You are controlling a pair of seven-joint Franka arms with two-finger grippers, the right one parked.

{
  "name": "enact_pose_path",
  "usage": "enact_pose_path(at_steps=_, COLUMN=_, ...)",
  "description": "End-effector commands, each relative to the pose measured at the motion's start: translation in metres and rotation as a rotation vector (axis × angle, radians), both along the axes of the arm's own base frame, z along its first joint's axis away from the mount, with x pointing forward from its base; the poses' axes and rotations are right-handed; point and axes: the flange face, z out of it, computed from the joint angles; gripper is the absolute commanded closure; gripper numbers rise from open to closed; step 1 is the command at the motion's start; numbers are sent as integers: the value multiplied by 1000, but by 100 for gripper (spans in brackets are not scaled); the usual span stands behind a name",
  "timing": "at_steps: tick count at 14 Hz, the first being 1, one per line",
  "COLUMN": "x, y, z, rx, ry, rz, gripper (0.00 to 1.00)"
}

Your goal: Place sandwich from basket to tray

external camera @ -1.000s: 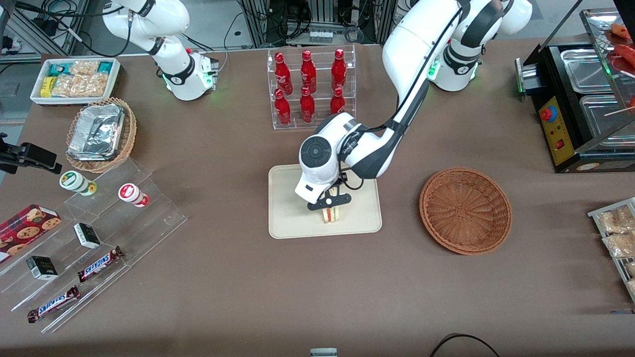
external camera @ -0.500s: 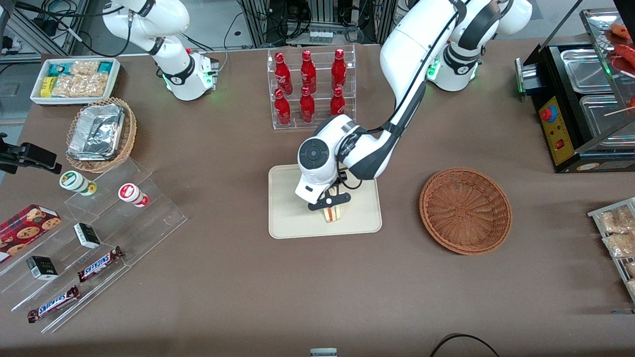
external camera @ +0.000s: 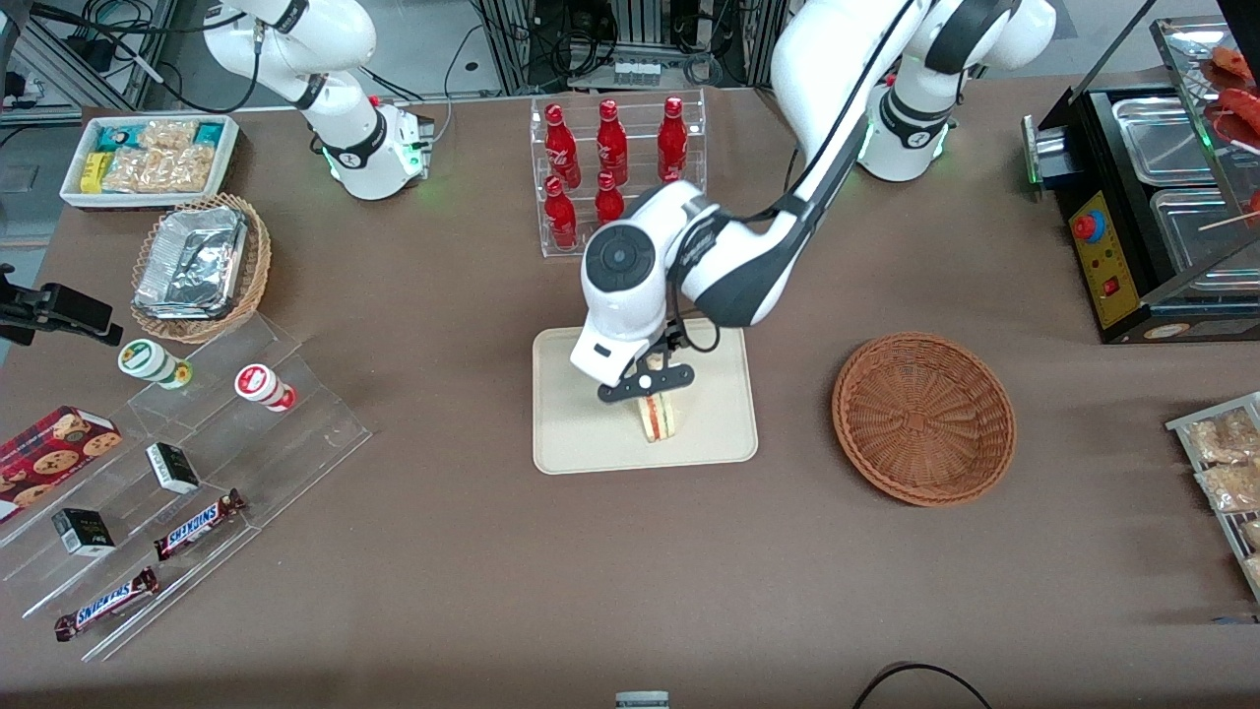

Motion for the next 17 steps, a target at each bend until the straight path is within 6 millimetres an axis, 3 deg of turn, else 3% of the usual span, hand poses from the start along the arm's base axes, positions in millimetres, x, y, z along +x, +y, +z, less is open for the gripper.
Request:
enact_pose_path(at_steps=1, x=13, y=29, z=43, rx=13, ry=-12, rz=-79, gripper=0)
enact_pose_path(at_steps=4, x=50, y=95, z=59, rx=23, ry=11, rz=29, gripper=0)
enact_pose_path(at_steps=8, x=74, y=187, z=60, rx=52, ry=36, rz=-50, gripper=0)
enact_pose_path(at_steps=11, x=86, y=252, z=76, rx=22, ry=47, rz=-106, gripper=0)
enact_pose_path(at_steps=17, x=83, y=345, z=131, rx=-29, ry=81, rz=-223, gripper=0)
